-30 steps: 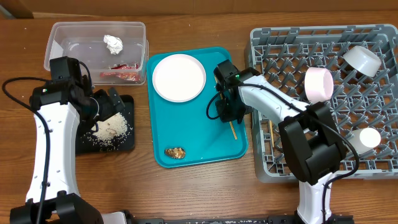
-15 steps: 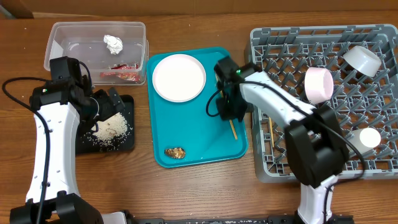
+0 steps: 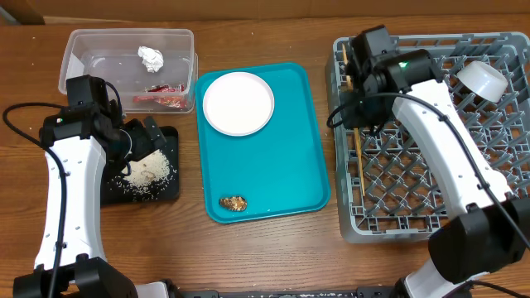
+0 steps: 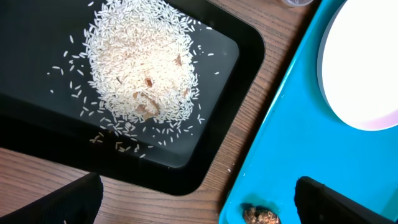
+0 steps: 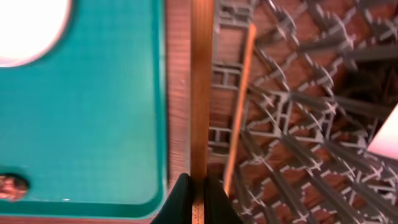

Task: Sort waste into correct bins and load items into the dishwasher
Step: 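Carry the second chopstick into the rack's left edge and release, then reach the right gripper to the white plate's rim and grasp it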

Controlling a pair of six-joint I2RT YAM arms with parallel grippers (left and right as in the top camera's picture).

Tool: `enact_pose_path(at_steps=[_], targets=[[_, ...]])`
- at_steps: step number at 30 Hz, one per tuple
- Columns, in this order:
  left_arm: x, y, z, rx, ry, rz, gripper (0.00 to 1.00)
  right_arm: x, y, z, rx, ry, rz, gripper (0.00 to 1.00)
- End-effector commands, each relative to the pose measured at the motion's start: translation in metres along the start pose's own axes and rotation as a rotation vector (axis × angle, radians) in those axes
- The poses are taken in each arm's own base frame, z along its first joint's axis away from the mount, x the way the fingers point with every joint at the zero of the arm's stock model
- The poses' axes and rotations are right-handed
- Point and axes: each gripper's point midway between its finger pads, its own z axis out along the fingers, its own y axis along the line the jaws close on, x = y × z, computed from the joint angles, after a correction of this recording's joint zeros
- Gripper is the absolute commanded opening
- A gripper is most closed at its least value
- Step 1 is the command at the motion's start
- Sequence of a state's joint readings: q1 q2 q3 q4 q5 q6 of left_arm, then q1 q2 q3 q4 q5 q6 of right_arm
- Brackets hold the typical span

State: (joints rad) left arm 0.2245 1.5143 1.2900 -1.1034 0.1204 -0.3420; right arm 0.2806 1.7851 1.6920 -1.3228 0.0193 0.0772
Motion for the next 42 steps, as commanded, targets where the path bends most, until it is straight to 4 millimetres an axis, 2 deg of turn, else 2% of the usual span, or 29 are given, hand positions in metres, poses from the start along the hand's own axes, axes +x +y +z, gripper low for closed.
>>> enact_pose_path(at_steps=[1, 10, 15, 18, 21, 26, 30, 34, 38, 39, 42], targets=[[-0.005, -0.004, -0.009, 0.021, -0.028, -0.011, 1.00, 0.015, -0.012, 0.018, 0.018, 0.063, -0.001, 0.04], [-0.005, -0.004, -0.009, 0.021, -0.028, -0.011, 1.00, 0.047, -0.017, 0.061, 0.026, 0.154, 0.002, 0.04], [-0.005, -0.004, -0.009, 0.022, -0.029, -0.011, 1.00, 0.053, -0.018, 0.069, 0.028, 0.165, 0.002, 0.04], [-0.005, -0.004, -0.009, 0.021, -0.028, -0.011, 1.00, 0.050, -0.017, 0.069, 0.026, 0.156, 0.002, 0.09], [-0.005, -0.004, -0.009, 0.021, -0.029, -0.011, 1.00, 0.047, -0.017, 0.067, 0.026, 0.145, 0.009, 0.20], [-0.006, -0.005, -0.009, 0.022, -0.031, -0.011, 1.00, 0.027, -0.013, 0.044, 0.016, 0.072, 0.009, 0.29], [-0.006, -0.005, -0.009, 0.023, -0.033, -0.010, 1.00, -0.005, -0.003, 0.012, -0.011, -0.052, 0.014, 0.30], [-0.007, -0.005, -0.009, 0.024, -0.036, -0.010, 1.00, -0.042, 0.028, -0.013, -0.089, -0.205, -0.034, 0.51], [-0.007, -0.005, -0.009, 0.024, -0.036, -0.010, 1.00, -0.071, 0.063, -0.014, -0.136, -0.332, -0.098, 0.55], [-0.007, -0.005, -0.009, 0.024, -0.036, -0.010, 1.00, -0.075, 0.070, -0.013, -0.143, -0.346, -0.109, 0.60], [-0.007, -0.005, -0.009, 0.024, -0.036, -0.010, 1.00, -0.090, 0.096, 0.006, -0.169, -0.377, -0.144, 0.68]])
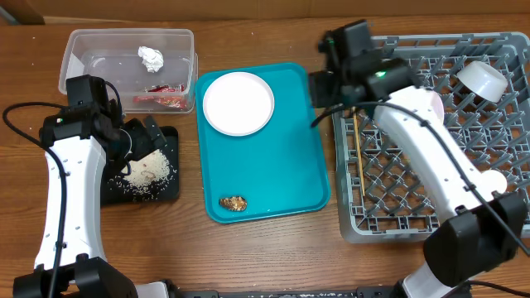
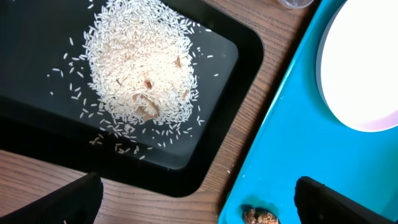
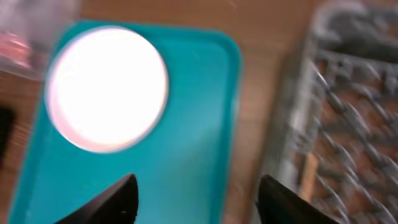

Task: Sort waste into correct bins and load items into the dishwasher
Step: 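Reach the right gripper to the white plate's rim and grasp it, then lift the white plate into the rack and stand it upright, right gripper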

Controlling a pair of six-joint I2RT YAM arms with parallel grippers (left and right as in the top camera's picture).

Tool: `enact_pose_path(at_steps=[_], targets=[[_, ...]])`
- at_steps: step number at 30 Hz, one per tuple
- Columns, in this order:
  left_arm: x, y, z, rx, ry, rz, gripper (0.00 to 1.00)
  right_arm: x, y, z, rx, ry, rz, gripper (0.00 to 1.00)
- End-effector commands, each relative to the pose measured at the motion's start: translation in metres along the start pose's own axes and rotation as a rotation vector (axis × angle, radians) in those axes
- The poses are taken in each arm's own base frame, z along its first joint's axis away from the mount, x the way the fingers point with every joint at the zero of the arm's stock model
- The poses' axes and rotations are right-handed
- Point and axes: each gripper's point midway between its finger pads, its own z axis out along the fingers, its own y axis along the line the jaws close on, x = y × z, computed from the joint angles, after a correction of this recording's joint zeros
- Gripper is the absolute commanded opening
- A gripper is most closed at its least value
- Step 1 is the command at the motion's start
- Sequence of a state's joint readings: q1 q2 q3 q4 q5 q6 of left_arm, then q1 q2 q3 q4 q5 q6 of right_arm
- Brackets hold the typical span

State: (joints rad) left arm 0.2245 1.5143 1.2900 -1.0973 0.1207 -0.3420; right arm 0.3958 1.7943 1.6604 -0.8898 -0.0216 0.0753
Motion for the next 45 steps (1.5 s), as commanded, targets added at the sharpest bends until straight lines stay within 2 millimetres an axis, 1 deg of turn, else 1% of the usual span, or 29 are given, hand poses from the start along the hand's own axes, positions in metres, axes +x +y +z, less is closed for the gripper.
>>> enact_pose_path(at_steps=[1, 4, 7, 9, 12, 15, 17, 19, 21, 22, 25, 26, 28, 30, 32, 34, 36, 39, 42, 45], targets=[[-0.006, -0.005, -0.009, 0.022, -0.030, -0.011, 1.00, -0.005, 0.022, 0.026, -0.036, -0.006, -0.028, 0.71], [-0.006, -0.005, -0.009, 0.021, -0.030, -0.011, 1.00, -0.003, 0.034, 0.060, -0.049, -0.001, -0.047, 0.74], [-0.006, -0.004, -0.009, 0.021, -0.030, -0.011, 1.00, 0.002, 0.037, 0.096, -0.051, 0.011, -0.052, 0.76], [-0.006, -0.004, -0.009, 0.021, -0.030, -0.011, 1.00, 0.006, 0.037, 0.120, -0.051, 0.017, -0.019, 0.79], [-0.006, -0.004, -0.009, 0.021, -0.030, -0.011, 1.00, 0.014, 0.037, 0.149, -0.054, 0.029, 0.033, 0.79], [-0.006, -0.005, -0.009, 0.021, -0.030, -0.011, 1.00, 0.022, 0.041, 0.169, -0.087, 0.045, 0.043, 0.79], [-0.006, -0.005, -0.009, 0.021, -0.030, -0.011, 1.00, 0.030, 0.040, 0.181, -0.082, 0.063, 0.055, 0.77], [-0.006, -0.005, -0.009, 0.022, -0.030, -0.010, 1.00, 0.039, 0.038, 0.190, -0.076, 0.088, 0.061, 0.73], [-0.006, -0.004, -0.009, 0.021, -0.030, -0.011, 1.00, 0.047, 0.036, 0.197, -0.069, 0.112, 0.062, 0.65], [-0.006, -0.004, -0.009, 0.021, -0.030, -0.011, 1.00, 0.051, 0.034, 0.199, -0.063, 0.122, 0.062, 0.58], [-0.006, -0.005, -0.009, 0.021, -0.030, -0.011, 1.00, 0.055, 0.029, 0.201, -0.037, 0.135, 0.062, 0.38], [-0.006, -0.005, -0.009, 0.022, -0.030, -0.011, 1.00, 0.056, 0.029, 0.201, -0.033, 0.139, 0.061, 0.30], [-0.006, -0.004, -0.009, 0.021, -0.030, -0.011, 1.00, 0.057, 0.028, 0.201, -0.031, 0.144, 0.062, 0.20], [-0.006, -0.004, -0.009, 0.021, -0.030, -0.011, 1.00, 0.060, 0.028, 0.200, -0.028, 0.156, 0.066, 0.12], [-0.006, -0.004, -0.009, 0.021, -0.030, -0.010, 1.00, 0.064, 0.027, 0.199, -0.023, 0.171, 0.077, 0.08], [-0.006, -0.004, -0.009, 0.021, -0.030, -0.010, 1.00, 0.065, 0.025, 0.197, -0.018, 0.186, 0.080, 0.04], [-0.006, -0.004, -0.009, 0.021, -0.030, -0.010, 1.00, 0.064, 0.022, 0.193, -0.012, 0.196, 0.085, 0.04], [-0.006, -0.004, -0.009, 0.021, -0.030, -0.010, 1.00, 0.053, 0.013, 0.178, 0.023, 0.186, 0.091, 0.04], [-0.006, -0.004, -0.009, 0.021, -0.030, -0.007, 1.00, 0.036, 0.003, 0.153, 0.072, 0.160, 0.095, 0.04], [-0.006, -0.004, -0.009, 0.021, -0.030, -0.007, 1.00, 0.012, -0.008, 0.117, 0.115, 0.111, 0.099, 0.04]])
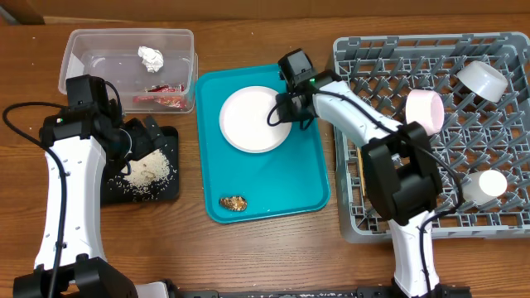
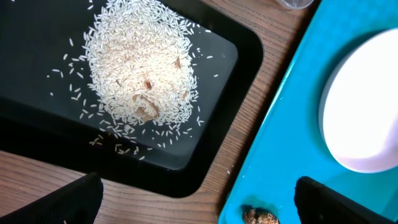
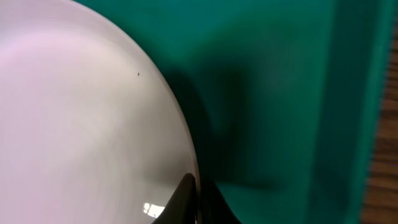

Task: Sort waste into correct bins and load items into the dishwasher
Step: 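Lift the white plate into the rack and stand it upright, right gripper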

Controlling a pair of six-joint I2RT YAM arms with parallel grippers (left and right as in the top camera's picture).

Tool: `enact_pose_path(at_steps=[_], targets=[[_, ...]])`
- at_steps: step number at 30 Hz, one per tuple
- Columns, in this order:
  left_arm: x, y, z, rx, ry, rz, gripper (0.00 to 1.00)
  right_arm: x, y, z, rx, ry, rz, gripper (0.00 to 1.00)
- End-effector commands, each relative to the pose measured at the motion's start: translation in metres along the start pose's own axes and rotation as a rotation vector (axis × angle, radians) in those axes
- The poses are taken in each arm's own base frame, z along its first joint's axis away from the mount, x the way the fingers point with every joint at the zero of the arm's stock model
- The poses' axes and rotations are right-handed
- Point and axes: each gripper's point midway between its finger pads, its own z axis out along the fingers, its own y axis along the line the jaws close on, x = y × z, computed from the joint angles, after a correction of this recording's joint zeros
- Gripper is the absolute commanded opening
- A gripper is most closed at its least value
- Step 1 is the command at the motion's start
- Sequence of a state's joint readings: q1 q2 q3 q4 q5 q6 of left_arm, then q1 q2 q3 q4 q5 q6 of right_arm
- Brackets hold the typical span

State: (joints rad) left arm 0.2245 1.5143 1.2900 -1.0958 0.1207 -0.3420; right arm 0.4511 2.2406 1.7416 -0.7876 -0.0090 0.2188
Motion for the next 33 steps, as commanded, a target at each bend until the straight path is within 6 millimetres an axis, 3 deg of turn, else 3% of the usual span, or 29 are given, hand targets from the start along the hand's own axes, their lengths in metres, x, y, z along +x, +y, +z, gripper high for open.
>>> enact_pose_path(at_steps=[1, 7, 9, 11, 15, 18, 26, 33], targets=[[-0.005, -0.004, -0.009, 0.020, -0.028, -0.007, 1.00, -0.047, -0.020, -0.078, 0.080, -0.181, 0.008, 0.04], [-0.005, -0.004, -0.009, 0.020, -0.028, -0.006, 1.00, -0.072, -0.051, -0.175, 0.212, -0.373, 0.009, 0.04], [-0.006, -0.004, -0.009, 0.020, -0.029, -0.006, 1.00, -0.077, -0.072, -0.205, 0.317, -0.440, 0.024, 0.04], [-0.006, -0.005, -0.009, 0.021, -0.032, -0.006, 1.00, -0.079, -0.105, -0.238, 0.507, -0.509, 0.077, 0.04], [-0.007, -0.005, -0.009, 0.023, -0.036, -0.006, 1.00, -0.069, -0.157, -0.280, 0.867, -0.552, 0.156, 0.04], [-0.007, -0.005, -0.009, 0.023, -0.036, -0.006, 1.00, -0.060, -0.179, -0.288, 0.995, -0.537, 0.182, 0.04], [-0.007, -0.005, -0.009, 0.023, -0.036, -0.006, 1.00, -0.028, -0.225, -0.262, 1.079, -0.446, 0.270, 0.04], [-0.007, -0.005, -0.009, 0.023, -0.036, -0.006, 1.00, -0.004, -0.233, -0.228, 1.093, -0.382, 0.260, 0.04]])
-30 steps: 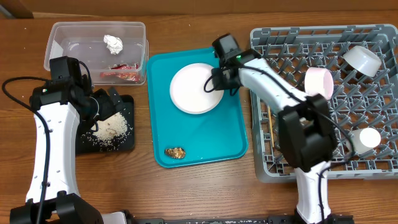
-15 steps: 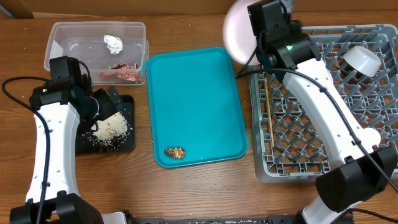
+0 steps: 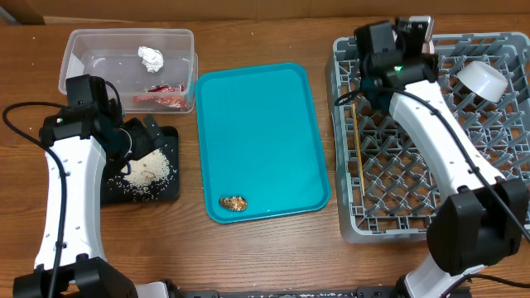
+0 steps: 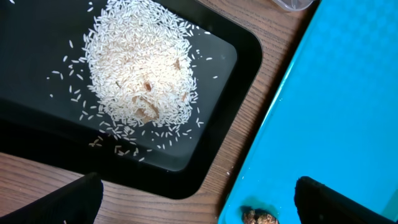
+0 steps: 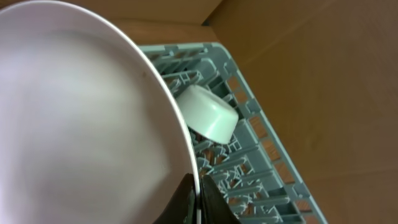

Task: Sort waste into correct bins and load items into the dishwasher
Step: 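Lift the white plate into the rack and stand it upright, right gripper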

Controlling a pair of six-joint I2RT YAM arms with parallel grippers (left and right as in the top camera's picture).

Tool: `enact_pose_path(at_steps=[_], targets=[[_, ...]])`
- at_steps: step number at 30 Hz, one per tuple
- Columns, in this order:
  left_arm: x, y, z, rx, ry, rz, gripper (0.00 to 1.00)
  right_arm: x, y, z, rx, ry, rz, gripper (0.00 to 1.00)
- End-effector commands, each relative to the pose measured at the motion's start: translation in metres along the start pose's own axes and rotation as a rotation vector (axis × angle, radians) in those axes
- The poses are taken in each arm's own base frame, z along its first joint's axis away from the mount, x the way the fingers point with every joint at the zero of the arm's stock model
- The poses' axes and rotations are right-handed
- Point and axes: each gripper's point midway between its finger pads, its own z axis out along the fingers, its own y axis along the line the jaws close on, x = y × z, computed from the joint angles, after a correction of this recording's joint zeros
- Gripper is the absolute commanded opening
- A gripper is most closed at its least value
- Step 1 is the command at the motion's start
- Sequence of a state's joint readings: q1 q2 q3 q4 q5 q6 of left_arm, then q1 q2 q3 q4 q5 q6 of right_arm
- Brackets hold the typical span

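Observation:
My right gripper (image 5: 198, 198) is shut on the rim of the white plate (image 5: 81, 112), which is held tilted on edge above the back left of the grey dish rack (image 3: 431, 207). In the overhead view that gripper (image 3: 410, 37) hangs over the rack's rear corner. The teal tray (image 3: 261, 108) carries only a brown food scrap (image 3: 233, 202). My left gripper (image 4: 199, 205) stands open over the black tray (image 3: 161, 190) holding a pile of rice (image 4: 140, 68), with the scrap (image 4: 261, 216) near its right finger.
A white bowl (image 3: 483, 79) lies upside down at the rack's back right. A wooden chopstick (image 3: 358, 149) lies along the rack's left side. A clear bin (image 3: 83, 50) at the back left holds crumpled paper (image 3: 151, 57) and a red wrapper (image 3: 166, 95).
The plate has left the teal tray. My right gripper, still shut on its rim, now holds it above the rack's back left corner. The left arm has not moved.
My right gripper first held a chopstick at the rack's left edge. Then it was open above the tray near the plate, the chopstick lying in the rack. Then it was shut on the plate's rim on the tray. Now the plate is over the rack.

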State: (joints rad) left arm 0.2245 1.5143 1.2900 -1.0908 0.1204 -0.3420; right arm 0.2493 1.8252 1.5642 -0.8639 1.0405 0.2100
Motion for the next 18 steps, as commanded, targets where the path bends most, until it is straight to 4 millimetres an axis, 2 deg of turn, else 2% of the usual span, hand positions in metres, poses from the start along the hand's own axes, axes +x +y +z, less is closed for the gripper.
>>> enact_pose_path(at_steps=[1, 8, 11, 14, 18], targets=[[-0.006, -0.005, -0.009, 0.022, -0.031, -0.006, 1.00, 0.010, 0.006, 0.002, 0.027, -0.007, 0.009, 0.04], [-0.006, -0.005, -0.009, 0.022, -0.030, -0.007, 1.00, 0.018, 0.032, -0.013, -0.066, -0.003, -0.009, 0.05], [-0.006, -0.005, -0.009, 0.022, -0.030, -0.007, 1.00, 0.018, 0.038, -0.020, -0.084, -0.008, -0.025, 0.65], [-0.006, -0.005, -0.009, 0.022, -0.030, -0.007, 1.00, 0.013, 0.034, -0.029, -0.095, -0.017, -0.017, 0.84], [-0.006, -0.005, -0.009, 0.022, -0.030, -0.007, 1.00, 0.000, 0.027, -0.047, -0.191, -0.024, 0.048, 0.91]])
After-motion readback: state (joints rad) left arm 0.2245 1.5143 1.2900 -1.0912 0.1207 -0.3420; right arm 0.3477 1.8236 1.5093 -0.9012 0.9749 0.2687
